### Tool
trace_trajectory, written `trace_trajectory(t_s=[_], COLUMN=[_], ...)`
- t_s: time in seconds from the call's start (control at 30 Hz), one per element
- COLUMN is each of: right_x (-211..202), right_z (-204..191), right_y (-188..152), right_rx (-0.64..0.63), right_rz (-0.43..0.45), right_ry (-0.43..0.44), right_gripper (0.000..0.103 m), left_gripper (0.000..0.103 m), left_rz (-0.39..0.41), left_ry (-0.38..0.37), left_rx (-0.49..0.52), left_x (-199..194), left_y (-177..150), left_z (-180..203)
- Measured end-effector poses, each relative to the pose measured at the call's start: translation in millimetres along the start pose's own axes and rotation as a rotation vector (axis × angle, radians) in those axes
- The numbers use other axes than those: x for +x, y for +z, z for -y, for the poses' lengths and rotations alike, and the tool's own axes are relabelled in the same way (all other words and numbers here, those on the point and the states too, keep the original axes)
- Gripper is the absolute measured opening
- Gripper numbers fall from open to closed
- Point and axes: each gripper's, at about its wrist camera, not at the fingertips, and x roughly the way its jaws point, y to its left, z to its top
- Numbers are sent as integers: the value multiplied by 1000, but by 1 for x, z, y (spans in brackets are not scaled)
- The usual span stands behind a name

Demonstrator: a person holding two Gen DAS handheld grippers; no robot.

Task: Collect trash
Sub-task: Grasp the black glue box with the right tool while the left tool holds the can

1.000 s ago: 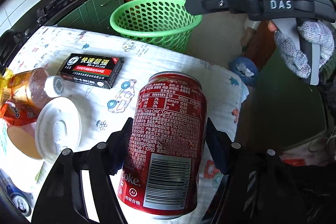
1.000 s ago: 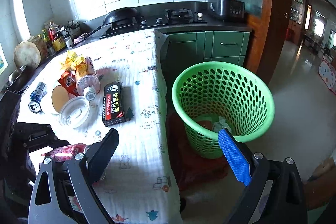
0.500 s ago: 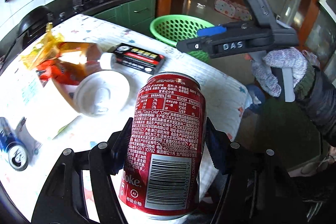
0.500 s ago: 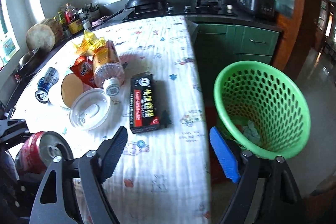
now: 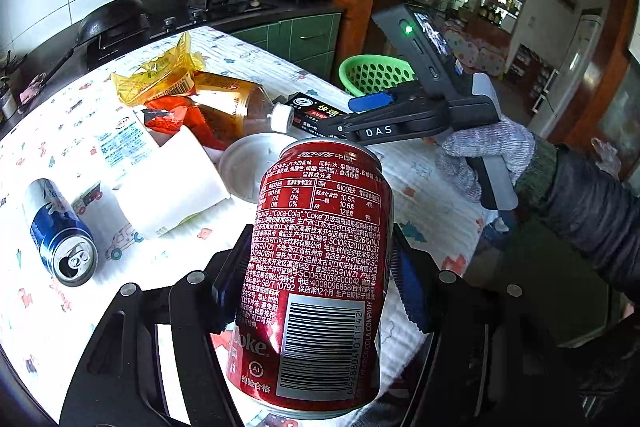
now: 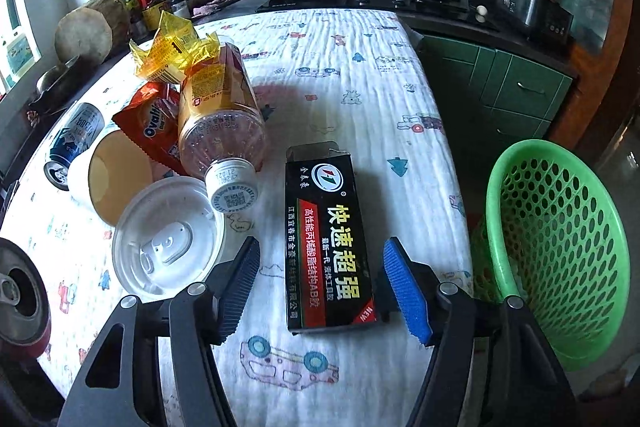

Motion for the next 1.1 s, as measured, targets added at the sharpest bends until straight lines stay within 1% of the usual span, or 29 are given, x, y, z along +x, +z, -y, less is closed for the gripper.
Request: trace_trajectory(t_s=[0.1, 0.2, 0.33, 0.43, 0.57, 0.7, 0.83, 0.9, 1.0, 1.1], right_x=[10, 18, 21, 18, 11, -7, -32, -44, -58, -63], right_z=[1, 2, 1, 2, 5, 16, 39, 58, 91, 127], right_y=[3, 5, 4, 2, -2, -5, -8, -9, -13, -19], right_rx=[7, 16, 6, 6, 19, 54, 97, 129, 181, 240], right_rz=[-12, -26, -25, -22, -7, 27, 66, 82, 94, 87], right_ry=[-8, -4, -16, -19, -9, -6, -30, -60, -108, -146], right_gripper=[60, 53, 49, 45, 43, 43, 43, 43, 43, 43], left_gripper=[63, 63, 63, 63, 63, 63, 63, 63, 63, 63], left_rz=[2, 4, 8, 7, 8, 9, 10, 10, 10, 11], left_ry=[-1, 2, 1, 1, -4, -10, -21, -28, -40, -48], left_rx=[-13, -14, -19, -19, -20, -10, 0, 3, 9, 13], left_x=[0, -1, 0, -1, 0, 2, 5, 8, 13, 17], left_y=[-1, -1, 1, 0, 0, 5, 10, 13, 19, 27], left_z=[-6, -8, -10, -10, -8, -5, 0, 2, 6, 10])
